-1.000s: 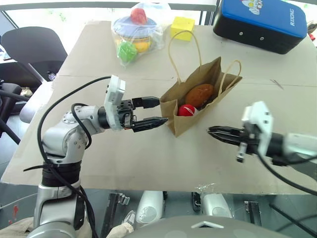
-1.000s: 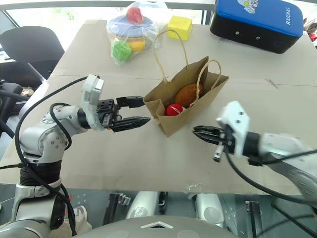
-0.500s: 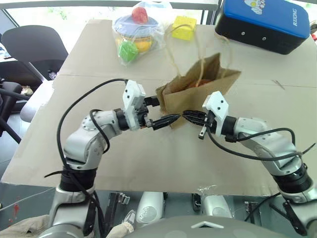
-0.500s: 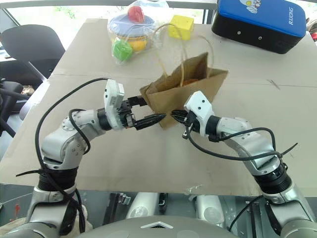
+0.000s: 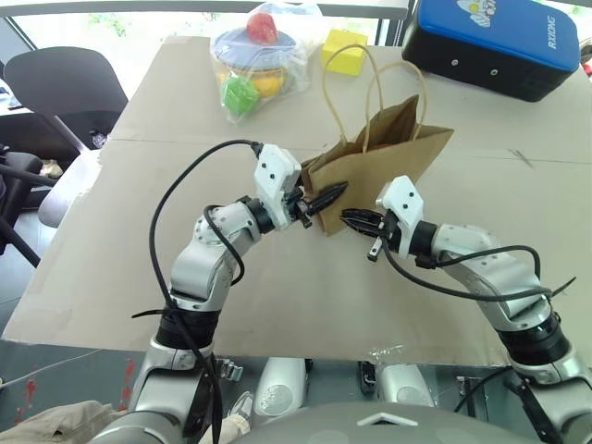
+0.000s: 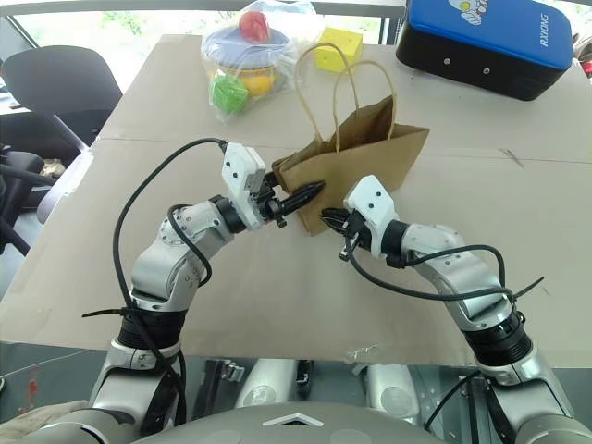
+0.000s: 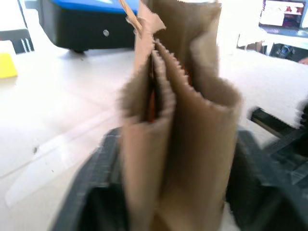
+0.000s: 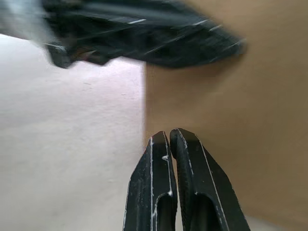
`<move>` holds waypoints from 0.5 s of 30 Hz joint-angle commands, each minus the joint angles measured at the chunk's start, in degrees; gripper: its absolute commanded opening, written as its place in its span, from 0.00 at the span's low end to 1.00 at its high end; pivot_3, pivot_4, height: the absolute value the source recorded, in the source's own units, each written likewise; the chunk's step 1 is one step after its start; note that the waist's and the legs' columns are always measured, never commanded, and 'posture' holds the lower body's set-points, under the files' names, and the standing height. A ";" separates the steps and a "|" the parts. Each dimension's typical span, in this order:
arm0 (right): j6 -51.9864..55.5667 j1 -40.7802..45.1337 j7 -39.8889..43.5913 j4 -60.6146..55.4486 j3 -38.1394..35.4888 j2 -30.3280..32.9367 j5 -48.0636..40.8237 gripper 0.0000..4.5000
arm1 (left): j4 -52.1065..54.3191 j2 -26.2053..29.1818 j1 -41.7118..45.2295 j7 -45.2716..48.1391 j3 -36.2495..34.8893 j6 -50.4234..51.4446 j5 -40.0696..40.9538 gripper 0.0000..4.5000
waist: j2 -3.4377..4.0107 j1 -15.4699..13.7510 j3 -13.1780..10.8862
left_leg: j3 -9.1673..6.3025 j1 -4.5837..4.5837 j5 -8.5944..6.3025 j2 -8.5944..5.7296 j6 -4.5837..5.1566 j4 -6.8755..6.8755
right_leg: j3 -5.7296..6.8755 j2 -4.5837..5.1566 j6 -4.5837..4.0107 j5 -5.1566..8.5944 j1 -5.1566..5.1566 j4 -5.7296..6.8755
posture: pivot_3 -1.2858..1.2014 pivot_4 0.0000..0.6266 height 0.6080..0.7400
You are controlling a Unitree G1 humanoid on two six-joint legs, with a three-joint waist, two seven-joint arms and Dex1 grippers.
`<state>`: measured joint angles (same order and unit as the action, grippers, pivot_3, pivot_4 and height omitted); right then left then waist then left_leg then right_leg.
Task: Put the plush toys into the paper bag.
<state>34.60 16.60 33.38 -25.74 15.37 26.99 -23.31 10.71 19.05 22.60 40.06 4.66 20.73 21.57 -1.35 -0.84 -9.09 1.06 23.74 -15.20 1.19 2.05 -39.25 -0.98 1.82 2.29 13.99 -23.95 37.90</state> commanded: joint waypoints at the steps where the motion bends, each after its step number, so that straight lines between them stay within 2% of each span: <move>1: -1.77 -4.47 -0.49 -9.35 -4.21 0.70 -1.67 0.00 | -0.79 -0.35 1.62 4.39 -2.11 -4.40 3.11 0.19 | 0.00 0.07 0.00 | -0.01 0.01 0.00 0.00 0.00 0.00 | 0.01 0.00 0.00 0.00 0.00 -0.01 | 0.52 0.24 1.00; 3: -1.21 -9.16 -0.83 -14.80 -7.73 2.12 -3.28 0.00 | -3.30 1.85 2.87 9.99 -2.33 -5.52 4.21 0.01 | 0.00 0.14 0.00 | -0.01 0.00 0.00 0.00 0.00 0.00 | 0.01 -0.01 0.00 0.00 0.00 0.01 | 0.52 0.24 1.00; 6: 0.18 -16.73 0.93 -21.57 -16.06 6.04 -7.48 0.00 | -8.54 5.76 7.05 20.71 -2.78 -6.55 6.84 0.01 | 0.02 0.12 -0.01 | -0.04 -0.02 0.00 0.01 0.00 0.01 | 0.04 -0.08 0.00 0.01 0.03 0.00 | 0.52 0.24 1.00; 7: 0.88 -19.14 1.08 -23.27 -19.29 7.39 -8.80 0.11 | -10.69 6.81 8.63 24.18 -2.68 -7.47 7.20 0.00 | 0.02 0.01 -0.01 | -0.03 -0.02 0.00 0.01 0.00 0.00 | 0.04 -0.08 0.00 0.01 0.04 0.01 | 0.52 0.24 1.00; 8: 1.05 -21.94 1.79 -24.61 -23.33 8.99 -9.88 0.16 | -13.65 7.67 10.61 27.46 -2.23 -9.03 6.72 0.00 | 0.01 0.05 0.00 | -0.03 -0.02 0.00 0.00 0.00 0.00 | 0.05 -0.09 0.00 0.01 0.05 -0.01 | 0.52 0.24 1.00; 10: 0.48 -27.82 4.34 -25.92 -31.98 12.29 -10.20 0.39 | -19.84 8.37 14.46 33.18 -0.95 -12.45 5.27 0.00 | 0.00 0.04 0.00 | -0.02 -0.04 0.00 -0.02 0.01 -0.02 | 0.04 -0.08 0.00 0.01 0.09 -0.04 | 0.52 0.24 1.00; 11: -0.08 -30.97 6.58 -25.83 -36.92 13.57 -10.35 0.49 | -23.16 7.92 16.46 35.10 -0.19 -14.16 4.33 0.00 | 0.05 0.00 0.00 | -0.02 -0.05 0.00 -0.06 0.01 -0.02 | 0.03 -0.08 0.01 0.01 0.11 -0.05 | 0.52 0.24 1.00; 13: -0.80 -34.53 8.90 -25.64 -42.23 14.95 -11.26 0.61 | -27.53 7.06 18.81 37.49 0.45 -16.61 3.34 0.00 | 0.01 -0.36 0.03 | 0.00 -0.02 -0.01 -0.32 0.02 -0.03 | 0.09 -0.07 0.16 0.12 0.20 -0.05 | 0.52 0.24 1.00; 15: -1.67 -38.09 12.47 -24.39 -49.06 16.55 -12.54 0.85 | -33.59 4.36 21.41 39.54 1.49 -20.91 1.76 0.00 | 0.03 -0.11 0.04 | -0.10 -0.04 -0.04 -0.40 0.07 -0.04 | 0.05 -0.07 0.16 0.12 0.24 -0.07 | 0.52 0.24 1.00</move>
<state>34.73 -20.34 42.62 -49.34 -28.01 42.43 -33.95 -20.01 25.34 42.09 77.42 5.17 4.05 24.12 -1.32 -0.94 -9.05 0.92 23.69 -15.25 0.74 2.15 -39.30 -0.98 1.77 2.46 14.11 -23.72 37.84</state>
